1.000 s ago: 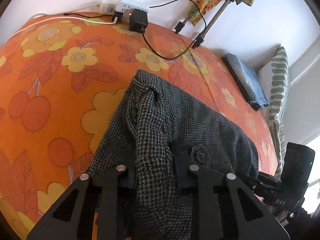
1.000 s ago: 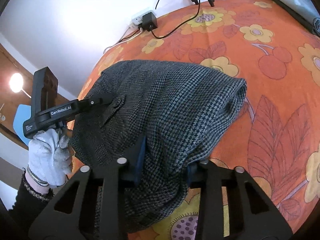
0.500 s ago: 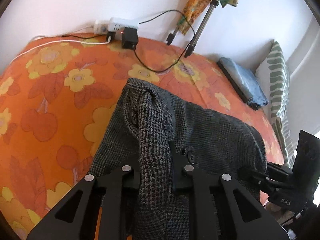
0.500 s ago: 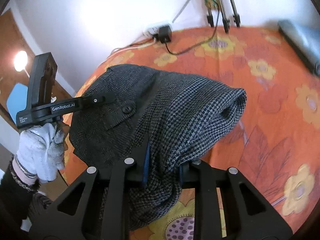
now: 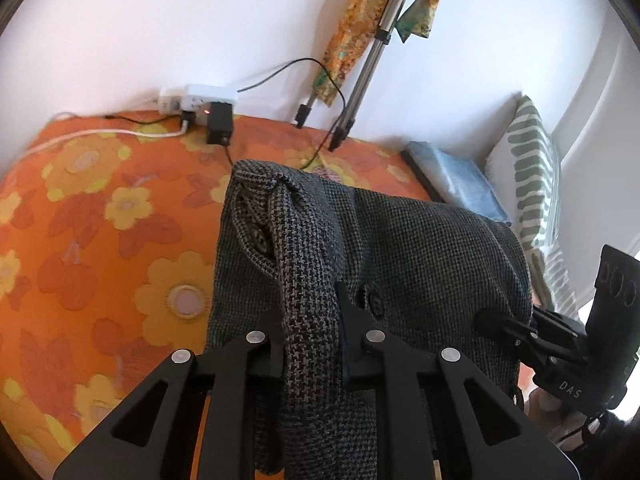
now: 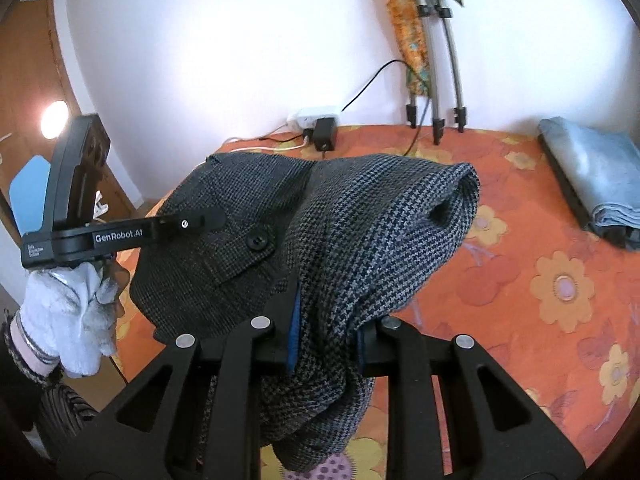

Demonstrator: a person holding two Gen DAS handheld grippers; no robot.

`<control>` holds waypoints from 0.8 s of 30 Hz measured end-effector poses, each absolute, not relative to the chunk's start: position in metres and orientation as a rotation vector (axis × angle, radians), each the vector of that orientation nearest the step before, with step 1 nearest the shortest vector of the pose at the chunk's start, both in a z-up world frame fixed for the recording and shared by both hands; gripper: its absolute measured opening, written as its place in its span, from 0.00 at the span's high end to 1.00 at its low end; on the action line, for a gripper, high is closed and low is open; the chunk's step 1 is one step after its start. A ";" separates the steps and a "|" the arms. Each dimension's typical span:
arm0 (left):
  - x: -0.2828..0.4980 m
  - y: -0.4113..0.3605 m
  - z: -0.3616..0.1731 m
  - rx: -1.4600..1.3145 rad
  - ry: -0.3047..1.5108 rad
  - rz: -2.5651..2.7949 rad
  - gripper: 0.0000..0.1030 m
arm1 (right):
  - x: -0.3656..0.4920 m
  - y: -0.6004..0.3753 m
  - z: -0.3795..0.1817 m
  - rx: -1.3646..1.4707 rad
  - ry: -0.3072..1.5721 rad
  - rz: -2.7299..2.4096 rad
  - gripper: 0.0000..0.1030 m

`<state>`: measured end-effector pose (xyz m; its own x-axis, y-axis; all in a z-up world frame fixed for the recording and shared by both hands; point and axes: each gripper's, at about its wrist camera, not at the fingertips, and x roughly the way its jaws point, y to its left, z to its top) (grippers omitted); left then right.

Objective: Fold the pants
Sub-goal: 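Carry the folded shorts with both grippers toward the stack of blue jeans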

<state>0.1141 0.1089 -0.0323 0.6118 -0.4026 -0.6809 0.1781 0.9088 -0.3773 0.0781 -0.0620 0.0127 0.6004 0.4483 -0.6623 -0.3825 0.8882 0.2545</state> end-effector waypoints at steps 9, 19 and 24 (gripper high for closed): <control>0.127 0.050 -0.027 -0.289 0.828 -0.405 0.86 | 0.078 -0.111 0.026 0.051 0.754 0.424 0.80; 0.152 -0.013 -0.011 -0.324 0.755 -0.489 0.86 | 0.088 -0.174 0.058 -0.085 0.693 0.353 0.80; 0.172 -0.045 0.004 -0.332 0.708 -0.524 0.86 | 0.105 -0.197 0.081 -0.167 0.658 0.311 0.80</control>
